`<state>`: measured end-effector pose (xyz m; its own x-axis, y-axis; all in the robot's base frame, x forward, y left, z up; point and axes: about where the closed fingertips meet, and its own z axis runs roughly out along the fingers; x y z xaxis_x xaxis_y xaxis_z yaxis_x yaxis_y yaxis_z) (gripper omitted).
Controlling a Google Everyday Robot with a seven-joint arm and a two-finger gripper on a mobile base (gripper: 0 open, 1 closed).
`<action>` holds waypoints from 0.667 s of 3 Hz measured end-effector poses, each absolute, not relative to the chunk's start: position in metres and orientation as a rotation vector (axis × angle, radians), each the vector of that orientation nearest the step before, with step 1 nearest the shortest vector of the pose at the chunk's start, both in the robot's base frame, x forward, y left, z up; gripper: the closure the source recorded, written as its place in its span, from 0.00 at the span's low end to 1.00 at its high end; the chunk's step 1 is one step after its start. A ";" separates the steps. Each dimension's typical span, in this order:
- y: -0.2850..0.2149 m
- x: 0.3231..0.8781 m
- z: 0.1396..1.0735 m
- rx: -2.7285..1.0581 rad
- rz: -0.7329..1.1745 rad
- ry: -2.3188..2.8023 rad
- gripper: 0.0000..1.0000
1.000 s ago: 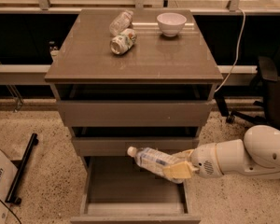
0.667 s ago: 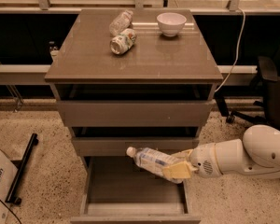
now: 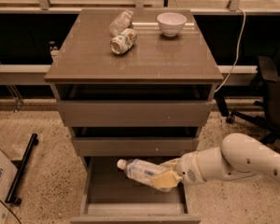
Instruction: Place blue plastic bottle into bottom drawer
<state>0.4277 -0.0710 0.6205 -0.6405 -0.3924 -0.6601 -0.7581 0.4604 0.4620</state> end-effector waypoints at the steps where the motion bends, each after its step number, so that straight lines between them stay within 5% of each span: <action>1: -0.059 0.431 0.586 -0.985 1.054 2.241 1.00; 2: -0.049 0.440 0.548 -1.013 1.029 2.236 1.00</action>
Offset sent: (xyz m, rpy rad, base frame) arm 0.0284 0.0327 -0.1241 -0.0463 -0.0500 0.0374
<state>0.4401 -0.0487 0.5477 -0.6138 -0.4248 -0.6654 -0.7818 0.4446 0.4372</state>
